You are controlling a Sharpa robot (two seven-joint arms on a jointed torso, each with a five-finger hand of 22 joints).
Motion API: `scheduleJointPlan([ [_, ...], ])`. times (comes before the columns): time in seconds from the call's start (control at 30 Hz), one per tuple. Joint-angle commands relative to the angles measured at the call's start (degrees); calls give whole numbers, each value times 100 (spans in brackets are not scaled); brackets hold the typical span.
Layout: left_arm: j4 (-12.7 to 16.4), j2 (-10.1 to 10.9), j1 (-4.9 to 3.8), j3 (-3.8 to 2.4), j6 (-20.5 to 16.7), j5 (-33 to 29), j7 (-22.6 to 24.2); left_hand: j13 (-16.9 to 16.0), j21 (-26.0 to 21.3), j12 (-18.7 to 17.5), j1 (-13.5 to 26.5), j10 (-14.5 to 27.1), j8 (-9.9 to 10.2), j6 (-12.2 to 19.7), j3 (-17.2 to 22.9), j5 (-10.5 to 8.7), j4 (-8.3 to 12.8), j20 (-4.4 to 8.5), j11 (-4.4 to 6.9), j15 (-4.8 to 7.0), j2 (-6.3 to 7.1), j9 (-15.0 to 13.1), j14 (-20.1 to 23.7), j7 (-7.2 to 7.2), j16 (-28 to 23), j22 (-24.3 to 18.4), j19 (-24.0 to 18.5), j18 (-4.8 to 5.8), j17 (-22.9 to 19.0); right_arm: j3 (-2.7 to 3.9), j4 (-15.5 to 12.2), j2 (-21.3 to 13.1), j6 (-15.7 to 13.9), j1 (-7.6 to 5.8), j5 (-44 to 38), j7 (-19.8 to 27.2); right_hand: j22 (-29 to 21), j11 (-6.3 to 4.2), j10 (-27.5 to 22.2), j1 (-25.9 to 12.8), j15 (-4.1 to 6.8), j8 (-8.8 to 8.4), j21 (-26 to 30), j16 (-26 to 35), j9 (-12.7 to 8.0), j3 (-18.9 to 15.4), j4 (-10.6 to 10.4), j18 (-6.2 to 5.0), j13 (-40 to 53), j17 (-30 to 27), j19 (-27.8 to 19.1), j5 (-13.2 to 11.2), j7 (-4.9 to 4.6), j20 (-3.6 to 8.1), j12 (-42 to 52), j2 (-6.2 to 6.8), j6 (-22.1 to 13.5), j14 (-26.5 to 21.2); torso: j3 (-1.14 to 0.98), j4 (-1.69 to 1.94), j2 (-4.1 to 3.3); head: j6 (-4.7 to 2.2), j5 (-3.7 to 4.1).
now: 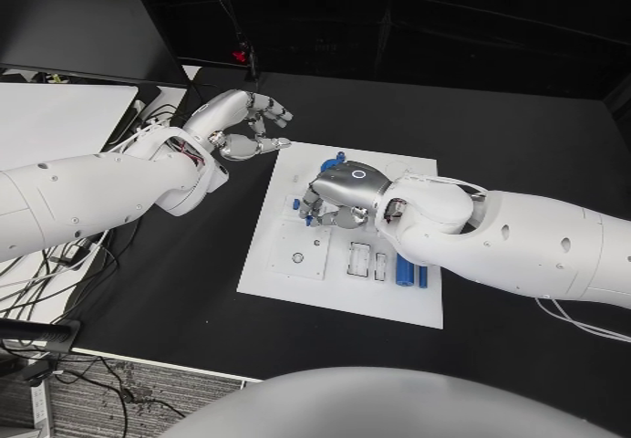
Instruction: Assemble the parts on the task board
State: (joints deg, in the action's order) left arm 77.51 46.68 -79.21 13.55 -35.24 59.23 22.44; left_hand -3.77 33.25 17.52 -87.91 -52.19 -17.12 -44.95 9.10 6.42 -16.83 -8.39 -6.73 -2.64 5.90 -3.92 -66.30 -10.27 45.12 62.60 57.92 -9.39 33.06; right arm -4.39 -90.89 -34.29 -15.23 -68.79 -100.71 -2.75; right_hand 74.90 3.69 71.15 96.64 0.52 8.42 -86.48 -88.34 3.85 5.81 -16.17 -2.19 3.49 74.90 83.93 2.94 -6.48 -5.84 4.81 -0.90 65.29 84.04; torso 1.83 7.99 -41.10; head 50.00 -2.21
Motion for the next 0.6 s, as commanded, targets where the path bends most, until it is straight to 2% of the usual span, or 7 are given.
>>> scheduleJointPlan([
  [0.03,6,-3,-11,-5,-29,-30,96,9,-28,20,18,25,22,7,-1,31,7,-3,-24,12,-42,7,-12,-14,-23,-9,24,-101,-9,4,27,49,404,8,-169,-135,1214,12,26,58,-30,-16,30,7,16,41,3,88,-5,777,299,21,-61,-15,-30,2,33,459,-4,0,2,0,9],
  [0.27,0,-7,-11,-5,-20,-30,102,9,-30,20,18,25,22,7,-1,32,7,-3,-24,11,-43,6,-12,-14,-25,-10,24,-101,-10,3,111,156,574,46,-333,-189,1206,17,23,54,-33,-22,41,11,16,50,2,84,-5,760,291,18,-65,-17,-42,12,35,456,-16,14,-11,0,22],
  [0.5,-4,7,-11,-5,-22,-30,94,9,-32,21,18,25,22,7,-1,33,7,-3,-24,11,-44,6,-12,-14,-26,-11,25,-101,-11,3,149,180,686,73,-536,-196,1205,20,19,67,-38,-29,43,10,19,80,15,84,-5,766,290,22,-67,-23,-66,28,46,458,-14,9,-13,0,61],
  [0.6,-5,10,-11,-5,-25,-30,91,9,-33,21,18,25,22,7,-1,34,7,-3,-24,11,-44,6,-12,-14,-26,-11,26,-101,-11,2,165,187,733,78,-574,-185,1204,21,19,66,-38,-29,44,13,19,82,15,83,-5,756,289,22,-68,-23,-68,28,47,456,-6,9,-7,0,97],
])
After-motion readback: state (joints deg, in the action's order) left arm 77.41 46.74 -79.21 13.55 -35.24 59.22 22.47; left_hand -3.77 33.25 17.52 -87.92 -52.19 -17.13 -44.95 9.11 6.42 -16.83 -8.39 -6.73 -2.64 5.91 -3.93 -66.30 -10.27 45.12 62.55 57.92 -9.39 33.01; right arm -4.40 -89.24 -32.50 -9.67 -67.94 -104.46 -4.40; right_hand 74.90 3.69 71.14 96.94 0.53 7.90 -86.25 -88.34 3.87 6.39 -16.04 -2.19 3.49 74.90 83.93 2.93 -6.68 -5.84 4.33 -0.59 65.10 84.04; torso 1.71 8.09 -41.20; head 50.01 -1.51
